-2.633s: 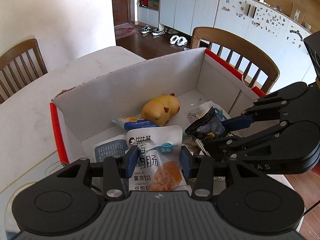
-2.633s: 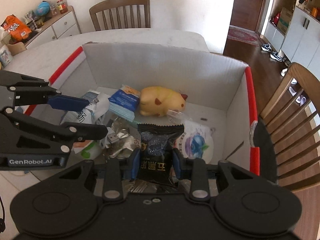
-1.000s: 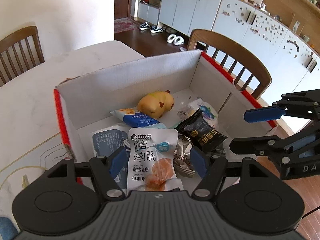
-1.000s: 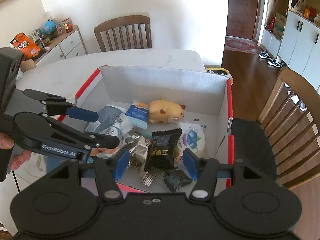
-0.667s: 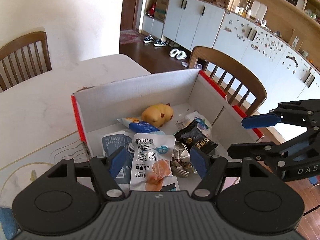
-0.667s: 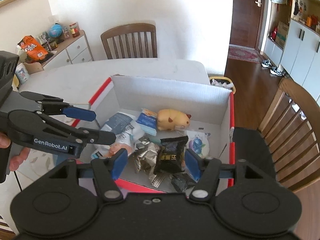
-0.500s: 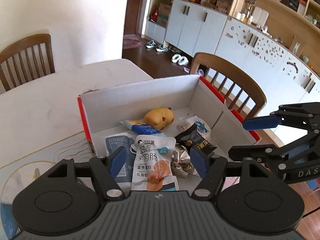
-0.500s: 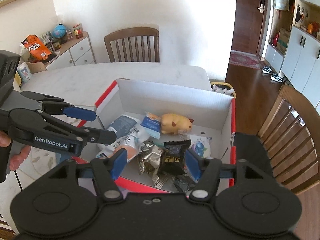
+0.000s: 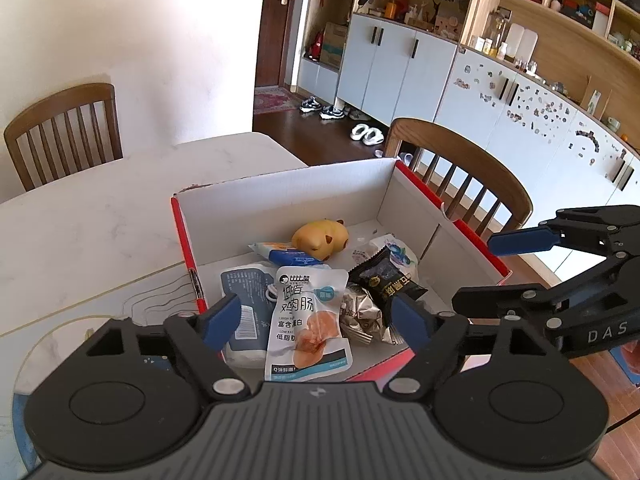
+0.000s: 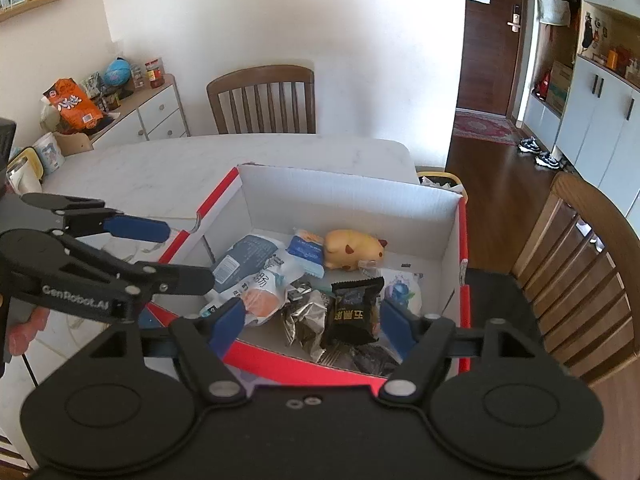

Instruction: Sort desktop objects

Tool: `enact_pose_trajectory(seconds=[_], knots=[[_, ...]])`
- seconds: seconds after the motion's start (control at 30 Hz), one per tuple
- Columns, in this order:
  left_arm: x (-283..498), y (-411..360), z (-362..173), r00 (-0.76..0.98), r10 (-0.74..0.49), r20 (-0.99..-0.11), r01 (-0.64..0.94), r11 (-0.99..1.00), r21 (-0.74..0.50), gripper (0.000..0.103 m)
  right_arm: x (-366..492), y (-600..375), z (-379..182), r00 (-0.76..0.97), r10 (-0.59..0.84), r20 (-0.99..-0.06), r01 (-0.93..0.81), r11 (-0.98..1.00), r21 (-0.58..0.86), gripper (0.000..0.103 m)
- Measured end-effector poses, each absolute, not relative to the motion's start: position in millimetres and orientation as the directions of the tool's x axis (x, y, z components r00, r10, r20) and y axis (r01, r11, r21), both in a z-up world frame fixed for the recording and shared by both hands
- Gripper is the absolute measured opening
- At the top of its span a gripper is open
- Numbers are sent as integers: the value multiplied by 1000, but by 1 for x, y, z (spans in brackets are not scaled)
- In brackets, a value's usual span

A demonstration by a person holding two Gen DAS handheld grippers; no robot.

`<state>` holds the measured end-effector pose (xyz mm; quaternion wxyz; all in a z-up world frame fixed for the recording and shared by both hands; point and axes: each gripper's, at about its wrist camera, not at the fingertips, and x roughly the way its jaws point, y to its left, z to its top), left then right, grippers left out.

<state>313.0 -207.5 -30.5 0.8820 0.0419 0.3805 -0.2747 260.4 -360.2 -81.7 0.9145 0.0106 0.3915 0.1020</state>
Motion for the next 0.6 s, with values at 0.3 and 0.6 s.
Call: enact_pose_trajectory(seconds=[0.3, 0.6], knots=[[302, -200, -29, 577, -441, -688, 489, 861, -142, 103, 247, -360, -78, 705, 195, -681, -173, 980, 101, 91], [291, -191, -25, 587, -443, -677, 468, 869, -163, 103, 233, -352, -71, 744, 182, -643, -182, 981, 67, 98]])
